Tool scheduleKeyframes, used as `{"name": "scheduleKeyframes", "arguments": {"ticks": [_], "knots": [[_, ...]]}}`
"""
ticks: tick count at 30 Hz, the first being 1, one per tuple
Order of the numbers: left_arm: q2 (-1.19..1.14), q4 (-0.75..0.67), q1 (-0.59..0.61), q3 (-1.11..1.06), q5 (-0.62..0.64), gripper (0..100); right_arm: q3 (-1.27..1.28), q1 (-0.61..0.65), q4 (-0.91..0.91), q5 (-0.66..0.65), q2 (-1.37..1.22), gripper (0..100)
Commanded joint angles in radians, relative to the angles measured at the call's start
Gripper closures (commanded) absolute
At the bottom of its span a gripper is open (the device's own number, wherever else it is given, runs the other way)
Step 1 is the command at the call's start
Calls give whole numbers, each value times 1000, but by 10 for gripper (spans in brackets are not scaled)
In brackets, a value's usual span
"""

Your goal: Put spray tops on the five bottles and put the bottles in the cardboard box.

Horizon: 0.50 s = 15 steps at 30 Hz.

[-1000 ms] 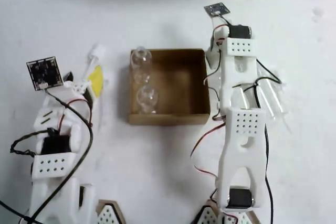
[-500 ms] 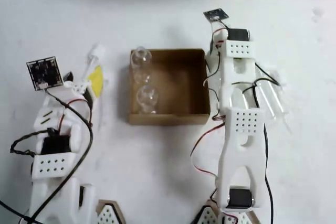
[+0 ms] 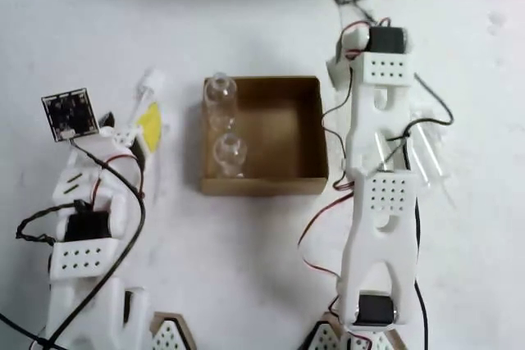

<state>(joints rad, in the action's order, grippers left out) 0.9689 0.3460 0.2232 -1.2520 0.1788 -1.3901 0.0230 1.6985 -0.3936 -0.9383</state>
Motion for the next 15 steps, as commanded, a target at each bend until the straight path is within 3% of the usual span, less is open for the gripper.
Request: {"name": "scheduleKeyframes", "arguments": {"ticks": [1, 7, 15], "knots": [[25, -29, 7, 8, -15, 732, -52, -22, 28, -5, 137, 984], [25, -29, 7, 6, -15, 732, -8, -22, 33, -3, 334, 984], [25, -29, 7, 5, -15, 732, 381, -27, 27, -9, 489, 981]]}}
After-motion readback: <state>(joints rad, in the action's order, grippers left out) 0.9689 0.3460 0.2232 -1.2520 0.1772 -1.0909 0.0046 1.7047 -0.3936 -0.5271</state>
